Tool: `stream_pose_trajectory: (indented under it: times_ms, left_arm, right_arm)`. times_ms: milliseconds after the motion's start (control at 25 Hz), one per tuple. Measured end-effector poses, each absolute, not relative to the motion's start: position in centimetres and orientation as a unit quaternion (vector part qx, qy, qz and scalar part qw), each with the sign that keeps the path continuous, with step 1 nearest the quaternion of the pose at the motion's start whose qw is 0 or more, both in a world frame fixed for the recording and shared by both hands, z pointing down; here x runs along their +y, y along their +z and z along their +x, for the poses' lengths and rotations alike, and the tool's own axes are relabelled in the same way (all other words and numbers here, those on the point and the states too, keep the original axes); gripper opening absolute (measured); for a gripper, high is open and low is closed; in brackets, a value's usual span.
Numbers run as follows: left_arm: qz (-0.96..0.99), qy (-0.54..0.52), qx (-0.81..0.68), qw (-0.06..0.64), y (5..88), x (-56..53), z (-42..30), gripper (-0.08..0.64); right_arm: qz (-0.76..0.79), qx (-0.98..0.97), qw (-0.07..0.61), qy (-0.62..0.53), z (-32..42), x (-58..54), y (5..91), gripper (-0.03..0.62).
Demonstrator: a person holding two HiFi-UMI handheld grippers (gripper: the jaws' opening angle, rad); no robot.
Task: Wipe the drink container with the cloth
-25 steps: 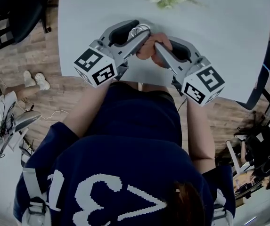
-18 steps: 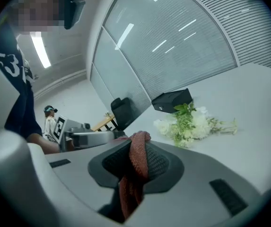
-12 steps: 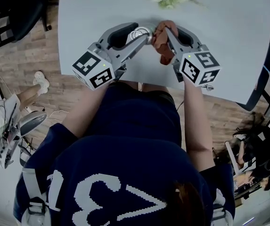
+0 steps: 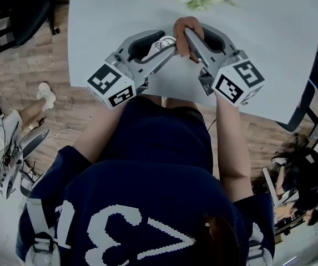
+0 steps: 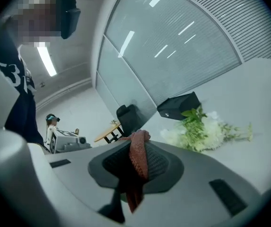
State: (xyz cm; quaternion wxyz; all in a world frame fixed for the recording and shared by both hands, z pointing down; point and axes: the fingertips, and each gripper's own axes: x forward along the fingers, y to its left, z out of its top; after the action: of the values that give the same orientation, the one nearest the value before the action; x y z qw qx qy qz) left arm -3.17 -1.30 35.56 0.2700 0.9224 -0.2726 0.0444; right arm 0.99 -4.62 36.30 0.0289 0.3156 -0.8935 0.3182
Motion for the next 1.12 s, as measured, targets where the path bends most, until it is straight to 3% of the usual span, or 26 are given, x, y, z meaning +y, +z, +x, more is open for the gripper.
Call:
stream_pose_trajectory:
  times_ms: [160,360,640,1120]
  left_arm:
    - [0.923,0.043,-0.273,0.267,35.4,-1.1,-3.3,0.183]
    - [0.930,0.042,-0.264,0.253,35.2,-0.5,-3.4,0.183]
    - [0.941,0.042,-0.247,0.228,35.0,0.5,-3.1,0.183]
    - [0.941,0.026,-0.254,0.224,35.0,0.6,-3.4,0.183]
  right_arm:
    - [0.286,-0.912,0.045,0.290,-0.9,-4.9,34.8,0.074]
    - [0.317,-0.890,0.101,0.313,-0.1,-5.5,39.8,0.074]
    - [0.349,-0.857,0.240,0.293,1.9,-5.3,46.1,0.074]
    - [0.215,-0.912,0.088,0.337,-3.3,-4.7,36.4,0.074]
